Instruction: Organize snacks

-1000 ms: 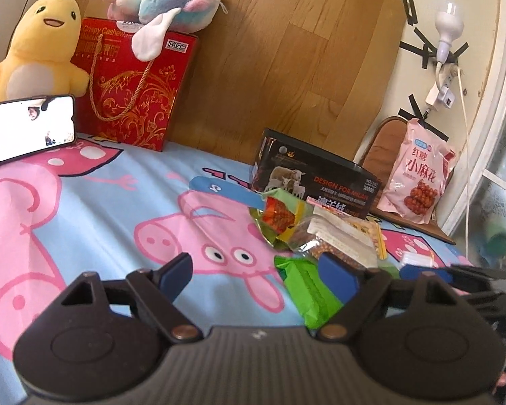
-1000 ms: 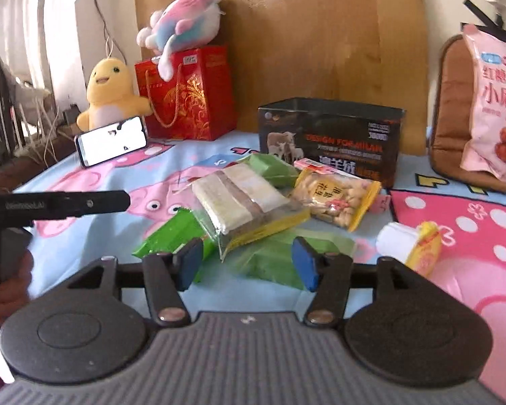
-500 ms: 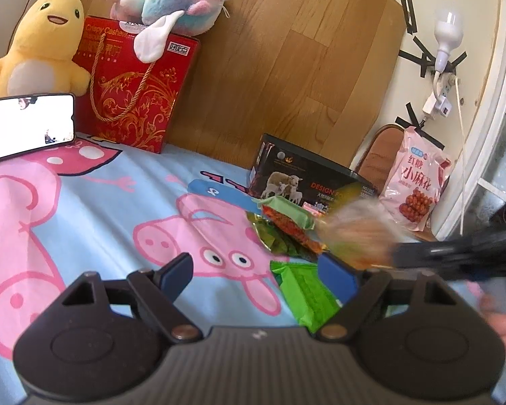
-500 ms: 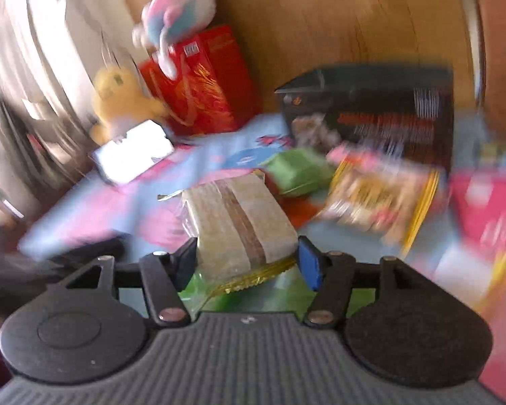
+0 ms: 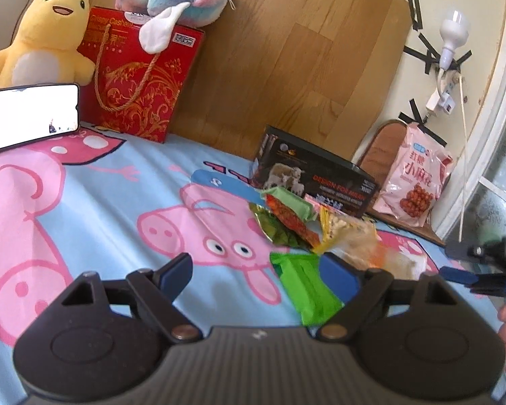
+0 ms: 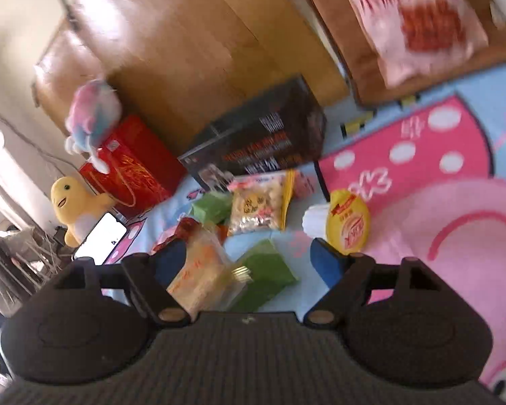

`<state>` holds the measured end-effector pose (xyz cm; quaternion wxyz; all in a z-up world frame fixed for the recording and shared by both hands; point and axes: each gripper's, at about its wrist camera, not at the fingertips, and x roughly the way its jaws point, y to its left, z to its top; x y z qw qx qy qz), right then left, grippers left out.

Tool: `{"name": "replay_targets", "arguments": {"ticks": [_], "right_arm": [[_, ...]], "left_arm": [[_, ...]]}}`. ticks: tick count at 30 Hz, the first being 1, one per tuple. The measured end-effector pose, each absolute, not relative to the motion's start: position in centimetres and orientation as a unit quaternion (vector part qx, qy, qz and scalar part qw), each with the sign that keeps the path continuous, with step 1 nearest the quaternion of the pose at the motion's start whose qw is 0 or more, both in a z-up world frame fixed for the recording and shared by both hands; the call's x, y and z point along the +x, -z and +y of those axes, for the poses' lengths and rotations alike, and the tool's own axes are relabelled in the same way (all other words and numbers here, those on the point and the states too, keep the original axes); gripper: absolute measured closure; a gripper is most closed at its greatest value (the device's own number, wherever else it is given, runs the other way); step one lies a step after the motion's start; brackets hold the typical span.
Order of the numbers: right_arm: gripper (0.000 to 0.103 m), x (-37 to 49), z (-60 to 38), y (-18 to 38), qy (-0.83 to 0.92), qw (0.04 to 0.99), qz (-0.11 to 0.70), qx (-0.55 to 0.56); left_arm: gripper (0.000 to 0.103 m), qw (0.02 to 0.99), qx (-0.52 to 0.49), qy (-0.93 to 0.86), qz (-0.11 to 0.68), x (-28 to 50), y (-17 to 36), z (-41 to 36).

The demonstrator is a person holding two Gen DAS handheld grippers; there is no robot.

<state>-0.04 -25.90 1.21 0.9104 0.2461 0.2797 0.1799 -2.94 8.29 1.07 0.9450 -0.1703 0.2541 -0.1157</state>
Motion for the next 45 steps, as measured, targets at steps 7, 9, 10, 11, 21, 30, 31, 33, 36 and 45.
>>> {"name": "replay_targets", "arguments": {"ticks": [7, 9, 10, 11, 21, 30, 31, 33, 36, 45], "right_arm": [[0.020, -4.9, -23.4, -0.2, -0.191, 0.936, 0.259, 0.140], [0.020, -5.0, -22.4, 0.3, -0.198, 0.937, 0.260, 0.122], [0.020, -4.9, -21.9, 0.3, -0.203, 0.938, 0.258, 0.113], [0.020, -4.1, -22.0, -0.1, -0.207, 0.938, 0.256, 0.107], [0.029, 0.3, -18.2, -0.3, -0.229, 0.938, 0.260, 0.014], [0.045, 1.1, -17.3, -0.5, -0.233, 0.946, 0.224, -0.017], [0.045, 1.0, -17.2, -1.0, -0.230, 0.950, 0.208, -0.029], [0.045, 1.8, -17.2, -2.4, -0.225, 0.957, 0.180, -0.042], [0.045, 4.9, -17.4, -4.8, -0.228, 0.959, 0.159, -0.057], [0.042, 19.3, -16.8, -7.0, -0.225, 0.946, 0.218, -0.081]], "left_arm": [[0.019, 0.949, -0.121, 0.151, 0.250, -1.5, -3.8, 5.6], [0.020, 0.945, -0.104, 0.173, 0.256, 0.3, -4.8, 4.4], [0.022, 0.944, -0.094, 0.184, 0.259, 1.2, -5.2, 3.7], [0.025, 0.941, -0.083, 0.191, 0.266, 2.4, -5.4, 2.9], [0.059, 0.882, -0.118, 0.257, 0.378, 7.9, -2.6, -0.7], [0.067, 0.904, -0.117, 0.253, 0.323, 6.7, -6.5, -0.9], [0.067, 0.907, -0.120, 0.255, 0.313, 7.2, -7.2, -0.8], [0.067, 0.913, -0.121, 0.255, 0.296, 9.2, -8.7, -0.7], [0.067, 0.922, -0.123, 0.239, 0.277, 13.3, -10.1, -0.7], [0.061, 0.939, -0.134, 0.159, 0.272, 22.7, -9.4, 0.0]]}}
